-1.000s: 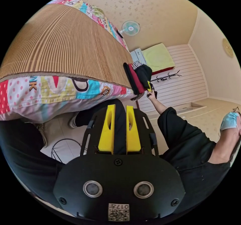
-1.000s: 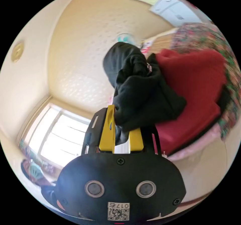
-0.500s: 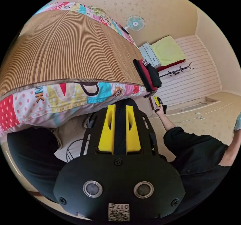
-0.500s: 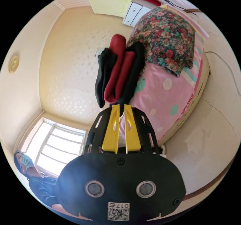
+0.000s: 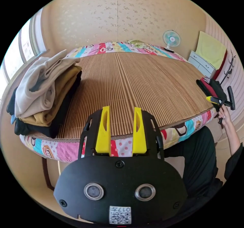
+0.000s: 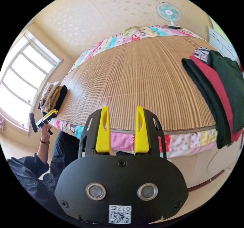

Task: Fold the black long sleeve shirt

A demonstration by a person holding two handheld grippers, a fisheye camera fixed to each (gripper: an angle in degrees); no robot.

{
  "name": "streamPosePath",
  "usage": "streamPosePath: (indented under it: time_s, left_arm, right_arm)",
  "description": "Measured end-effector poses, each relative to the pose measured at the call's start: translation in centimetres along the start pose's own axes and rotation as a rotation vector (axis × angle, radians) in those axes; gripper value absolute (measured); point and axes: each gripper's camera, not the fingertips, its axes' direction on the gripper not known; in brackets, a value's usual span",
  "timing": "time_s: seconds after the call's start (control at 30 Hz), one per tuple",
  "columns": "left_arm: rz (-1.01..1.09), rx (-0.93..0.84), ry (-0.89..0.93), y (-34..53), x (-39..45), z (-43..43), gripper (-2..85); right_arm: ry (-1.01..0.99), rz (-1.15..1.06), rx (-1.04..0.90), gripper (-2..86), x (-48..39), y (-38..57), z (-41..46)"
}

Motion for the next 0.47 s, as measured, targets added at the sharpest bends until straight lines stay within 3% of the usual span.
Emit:
streamPosePath:
  time_s: [0.13,0.2,0.27,0.47]
  left_arm:
    - [-0.088,-0.01,0.048,3.5,-1.5,2.5,13.4]
    - [-0.069,0.156,0.024,7.6,-0.9,1.7,12.3]
    - [-0.082,0.135,-0.01,7.5,-0.9,1.2,10.0]
    - [-0.104,0.213,0.086,7.7,-2.9,1.6,9.3]
  right_arm:
    - [0.099,-0.157,-0.029,14.3,-8.1,2.9,9.0]
    - [0.167,-0.212,-0.071,14.4,-10.2,4.8,12.8]
    - [0.273,-0.262,-0.048,14.0,-11.6,7.9,15.9]
    - [0.264,-0.111,0.119,11.3,-8.9,13.7,17.9]
